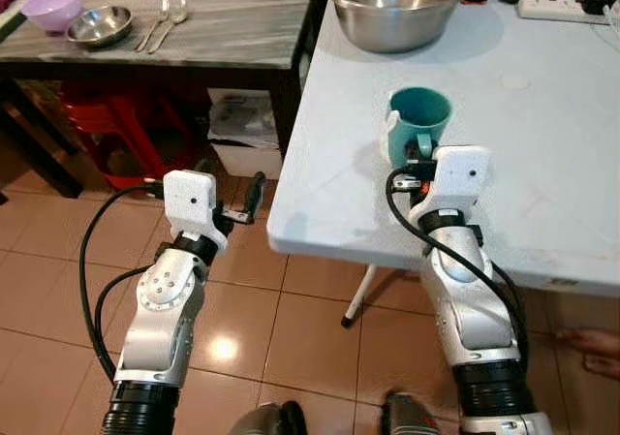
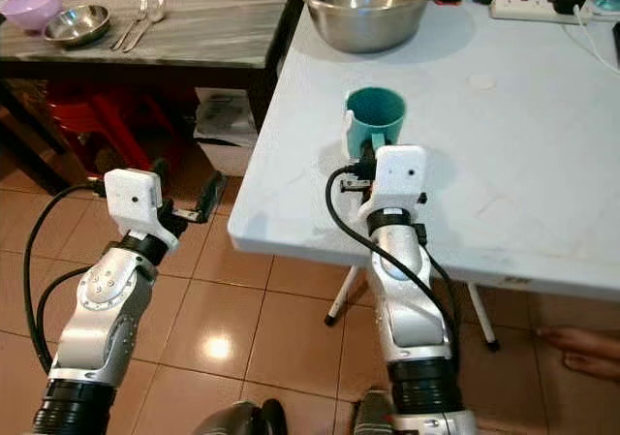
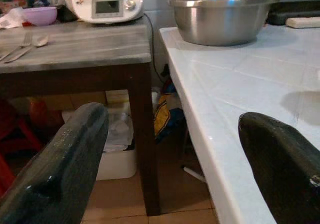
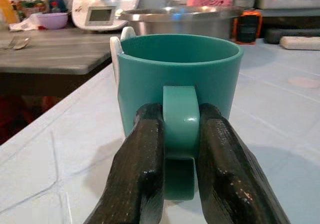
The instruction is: Setting the table
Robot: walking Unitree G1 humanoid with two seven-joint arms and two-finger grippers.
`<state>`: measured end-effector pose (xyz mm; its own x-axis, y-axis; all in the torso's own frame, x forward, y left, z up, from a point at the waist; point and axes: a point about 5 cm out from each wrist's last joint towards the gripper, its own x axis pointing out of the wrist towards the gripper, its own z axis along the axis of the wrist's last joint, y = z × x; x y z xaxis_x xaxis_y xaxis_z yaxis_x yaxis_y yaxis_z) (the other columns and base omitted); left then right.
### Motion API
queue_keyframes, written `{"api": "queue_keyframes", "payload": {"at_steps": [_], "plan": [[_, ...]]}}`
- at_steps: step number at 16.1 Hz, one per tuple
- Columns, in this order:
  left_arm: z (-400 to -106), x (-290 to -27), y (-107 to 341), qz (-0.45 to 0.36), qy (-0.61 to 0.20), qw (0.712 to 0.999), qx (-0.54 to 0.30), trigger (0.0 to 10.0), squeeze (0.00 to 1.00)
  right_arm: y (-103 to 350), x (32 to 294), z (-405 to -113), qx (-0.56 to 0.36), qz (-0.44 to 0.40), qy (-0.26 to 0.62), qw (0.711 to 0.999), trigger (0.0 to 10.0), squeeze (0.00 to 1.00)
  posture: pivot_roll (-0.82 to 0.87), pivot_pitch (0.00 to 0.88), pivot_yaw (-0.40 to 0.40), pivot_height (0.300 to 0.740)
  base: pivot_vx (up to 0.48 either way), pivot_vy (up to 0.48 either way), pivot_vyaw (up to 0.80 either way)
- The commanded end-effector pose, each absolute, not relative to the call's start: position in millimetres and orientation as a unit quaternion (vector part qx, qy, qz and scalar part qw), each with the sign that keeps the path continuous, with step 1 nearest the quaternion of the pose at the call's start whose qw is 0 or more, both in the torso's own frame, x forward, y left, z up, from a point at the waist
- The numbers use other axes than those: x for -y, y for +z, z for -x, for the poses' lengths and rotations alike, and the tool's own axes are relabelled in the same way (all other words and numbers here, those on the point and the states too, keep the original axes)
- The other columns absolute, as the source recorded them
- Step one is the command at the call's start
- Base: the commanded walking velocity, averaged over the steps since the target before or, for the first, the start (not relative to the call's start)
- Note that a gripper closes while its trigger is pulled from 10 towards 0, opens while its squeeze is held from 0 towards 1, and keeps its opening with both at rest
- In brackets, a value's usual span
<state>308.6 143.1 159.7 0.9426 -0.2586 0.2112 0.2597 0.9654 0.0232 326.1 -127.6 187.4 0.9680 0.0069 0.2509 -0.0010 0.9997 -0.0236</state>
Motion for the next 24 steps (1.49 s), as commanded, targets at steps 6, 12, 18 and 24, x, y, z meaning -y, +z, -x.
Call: {"api": "queue_keyframes", "payload": {"at_steps": [6, 12, 18, 24], "plan": [[-309.3, -136.0, 157.5, 0.004, -0.141, 0.984, 0.105, 10.0, 0.00, 190.6, 132.4, -326.8, 0.130, 0.015, -0.006, 0.991, 10.0, 0.00, -0.14, 0.196, 0.110, 0.740, 0.000, 0.440, -0.41], [-308.4, -131.4, 156.0, 0.008, -0.140, 0.984, 0.107, 10.0, 0.00, 191.0, 139.7, -327.0, 0.130, 0.021, -0.013, 0.991, 10.0, 0.00, -0.14, 0.192, 0.104, 0.740, 0.000, 0.440, -0.56], [-308.1, -125.6, 155.7, 0.011, -0.147, 0.983, 0.106, 10.0, 0.00, 191.1, 137.8, -327.0, 0.132, 0.017, -0.013, 0.991, 10.0, 0.00, -0.14, 0.195, 0.109, 0.740, 0.000, 0.439, -0.44], [-308.0, -124.0, 154.4, 0.009, -0.149, 0.983, 0.103, 10.0, 0.00, 191.3, 139.2, -326.3, 0.134, 0.023, -0.013, 0.991, 10.0, 0.00, -0.14, 0.196, 0.110, 0.740, 0.000, 0.444, 0.00]]}}
